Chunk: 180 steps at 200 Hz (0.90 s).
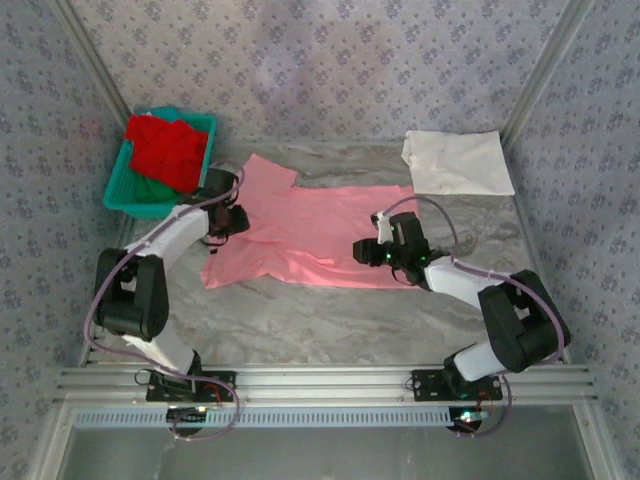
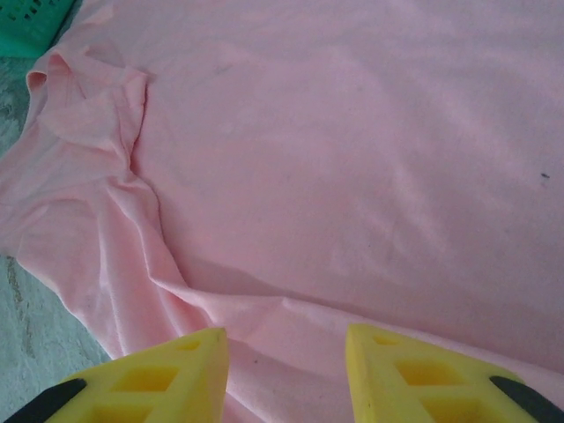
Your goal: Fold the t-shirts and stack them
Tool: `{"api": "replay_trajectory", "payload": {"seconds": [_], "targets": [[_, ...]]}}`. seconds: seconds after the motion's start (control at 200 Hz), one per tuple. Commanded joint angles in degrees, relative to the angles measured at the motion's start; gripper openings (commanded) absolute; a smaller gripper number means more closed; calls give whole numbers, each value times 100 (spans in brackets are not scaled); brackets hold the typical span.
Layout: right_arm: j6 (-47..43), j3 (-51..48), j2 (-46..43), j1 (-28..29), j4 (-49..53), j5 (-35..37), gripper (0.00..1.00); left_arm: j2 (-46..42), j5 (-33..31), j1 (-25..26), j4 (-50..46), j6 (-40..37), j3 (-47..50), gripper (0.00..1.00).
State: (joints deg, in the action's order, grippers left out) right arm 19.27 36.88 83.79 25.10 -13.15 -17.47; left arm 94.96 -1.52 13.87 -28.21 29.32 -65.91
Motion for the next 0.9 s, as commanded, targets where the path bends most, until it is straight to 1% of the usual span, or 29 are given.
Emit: {"api": "replay_trajectory", "payload": {"seconds": [0.0, 0.12, 0.135, 0.15, 0.235, 0.545, 0.605, 0.665, 0.685, 0.74, 0.77, 0.844, 0.894], "targets": [[101, 113, 44, -23, -60, -110, 42, 298, 297, -21, 282, 100, -23, 35], [232, 39, 44, -103, -238, -251, 42, 672, 344, -24, 349, 133, -239, 36], [260, 26, 48, -116, -274, -279, 41, 718, 340, -23, 340, 135, -267, 40], [276, 15, 46, -134, -309, -315, 41, 758, 329, -24, 335, 150, -291, 41], [350, -40, 50, -205, -401, -392, 41, 905, 288, -25, 300, 190, -354, 41], [444, -68, 96, -321, -493, -500, 42, 778, 42, -60, 408, 256, -56, 41], [460, -76, 116, -331, -522, -520, 41, 794, 29, -68, 461, 250, -27, 37], [482, -79, 132, -339, -540, -533, 41, 821, -55, -77, 465, 226, -27, 31], [482, -76, 134, -346, -546, -545, 41, 830, -78, -77, 475, 215, -34, 28], [497, -83, 149, -350, -553, -554, 42, 862, -152, -77, 448, 182, -83, 15], [502, -79, 155, -352, -557, -555, 41, 875, -155, -77, 448, 161, -108, 11], [516, -76, 164, -365, -564, -572, 42, 909, -154, -71, 393, 120, -210, 7], [527, -76, 164, -372, -572, -568, 41, 928, -154, -68, 335, 101, -296, 1]]}}
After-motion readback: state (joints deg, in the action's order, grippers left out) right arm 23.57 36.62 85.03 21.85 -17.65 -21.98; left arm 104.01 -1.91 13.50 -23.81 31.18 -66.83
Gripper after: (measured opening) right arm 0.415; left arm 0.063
